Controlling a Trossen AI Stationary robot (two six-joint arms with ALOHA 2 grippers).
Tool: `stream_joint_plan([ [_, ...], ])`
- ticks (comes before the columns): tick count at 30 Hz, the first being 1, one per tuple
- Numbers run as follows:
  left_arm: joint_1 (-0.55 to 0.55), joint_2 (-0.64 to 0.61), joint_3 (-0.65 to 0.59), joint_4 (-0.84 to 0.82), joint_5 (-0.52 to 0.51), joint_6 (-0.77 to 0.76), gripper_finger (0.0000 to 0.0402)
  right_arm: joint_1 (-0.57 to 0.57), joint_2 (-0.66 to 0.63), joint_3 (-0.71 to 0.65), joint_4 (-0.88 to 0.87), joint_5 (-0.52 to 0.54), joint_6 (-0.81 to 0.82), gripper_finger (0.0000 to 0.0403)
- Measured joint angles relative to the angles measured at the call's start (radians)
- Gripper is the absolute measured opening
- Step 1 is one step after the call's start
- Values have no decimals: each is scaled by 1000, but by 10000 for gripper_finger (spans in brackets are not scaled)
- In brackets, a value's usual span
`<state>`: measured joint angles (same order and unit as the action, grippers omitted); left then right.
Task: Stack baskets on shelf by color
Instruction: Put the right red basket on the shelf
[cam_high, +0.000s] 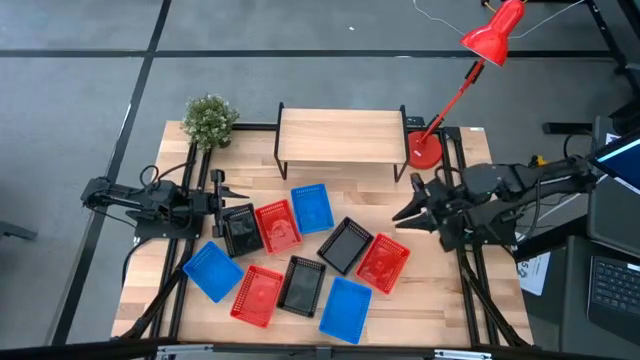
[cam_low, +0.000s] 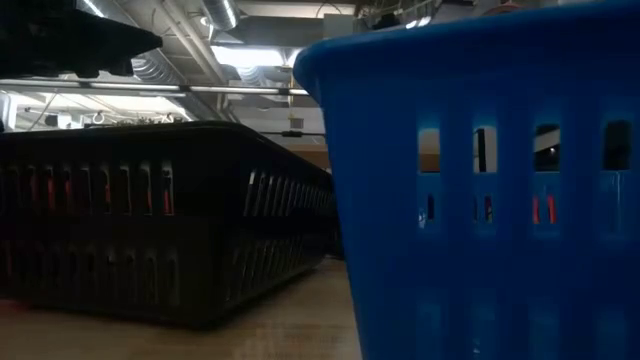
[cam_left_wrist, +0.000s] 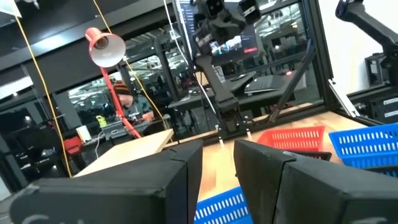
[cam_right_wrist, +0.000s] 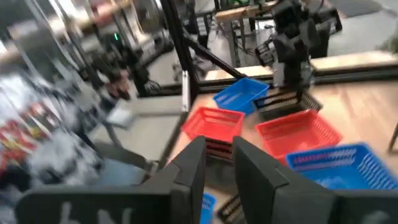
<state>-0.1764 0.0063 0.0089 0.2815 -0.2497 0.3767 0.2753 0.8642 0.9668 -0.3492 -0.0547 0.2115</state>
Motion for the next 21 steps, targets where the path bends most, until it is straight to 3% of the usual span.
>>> stream_joint_plan([
  [4, 0, 0, 0, 20, 9, -3, 86, 14, 128, 120, -33, 1, -268, 81],
  [8, 0, 0, 0, 19, 50, -6, 86, 20, 223, 200, -35, 3, -307, 81],
  [14, 0, 0, 0, 19, -4, -94, 92, 10, 317, 240, -130, 216, -165, 98],
  [21, 0, 0, 0, 19, -4, -106, 124, -37, 380, 242, -308, 343, 48, 174],
])
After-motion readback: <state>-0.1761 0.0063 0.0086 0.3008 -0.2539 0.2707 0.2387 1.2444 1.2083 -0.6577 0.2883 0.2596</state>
